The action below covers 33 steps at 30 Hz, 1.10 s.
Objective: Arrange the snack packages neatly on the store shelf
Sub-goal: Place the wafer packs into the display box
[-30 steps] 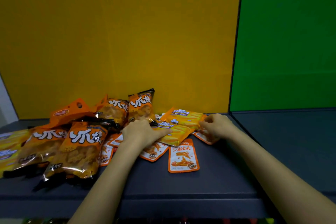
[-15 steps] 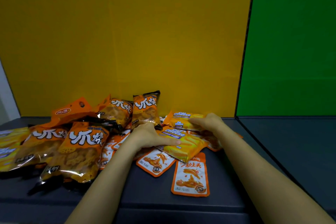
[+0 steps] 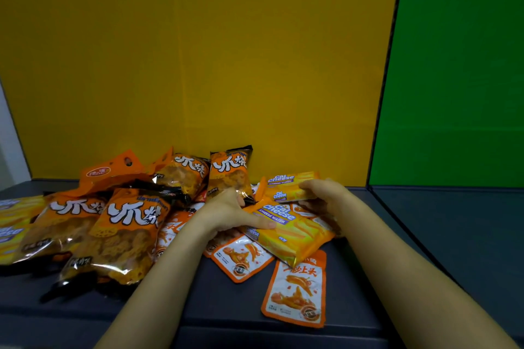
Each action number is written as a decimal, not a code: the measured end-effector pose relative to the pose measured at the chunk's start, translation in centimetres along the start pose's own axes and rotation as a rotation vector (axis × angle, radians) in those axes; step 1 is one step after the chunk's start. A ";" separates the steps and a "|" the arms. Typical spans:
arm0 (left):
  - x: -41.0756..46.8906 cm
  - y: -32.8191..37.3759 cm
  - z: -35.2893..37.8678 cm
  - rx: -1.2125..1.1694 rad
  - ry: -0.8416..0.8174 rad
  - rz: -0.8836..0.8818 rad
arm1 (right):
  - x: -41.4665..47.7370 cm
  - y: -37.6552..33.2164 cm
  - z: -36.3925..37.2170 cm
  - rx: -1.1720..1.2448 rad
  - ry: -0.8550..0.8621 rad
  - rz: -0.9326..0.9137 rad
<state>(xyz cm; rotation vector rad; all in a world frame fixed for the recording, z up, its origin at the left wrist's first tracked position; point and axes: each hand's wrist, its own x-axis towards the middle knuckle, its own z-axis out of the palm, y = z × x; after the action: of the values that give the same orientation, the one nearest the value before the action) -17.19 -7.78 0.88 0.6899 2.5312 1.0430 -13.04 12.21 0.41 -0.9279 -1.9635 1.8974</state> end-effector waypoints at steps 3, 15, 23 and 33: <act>-0.2 0.2 0.2 -0.145 -0.059 0.006 | -0.4 -0.1 -1.2 0.101 0.012 -0.015; -0.4 0.8 0.0 -0.182 -0.260 0.031 | -5.5 0.7 -7.2 0.363 0.123 -0.105; -0.4 0.1 -0.5 -0.299 -0.382 0.128 | -9.3 2.6 -9.4 0.492 0.144 -0.170; -1.2 1.1 -0.9 -0.489 -0.253 0.168 | -13.7 5.2 -13.0 0.557 0.178 -0.213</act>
<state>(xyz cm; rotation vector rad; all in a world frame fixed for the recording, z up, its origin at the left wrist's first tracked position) -16.26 -8.26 2.36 0.8321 1.9227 1.4571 6.45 14.10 0.27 -0.6643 -1.2672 1.9936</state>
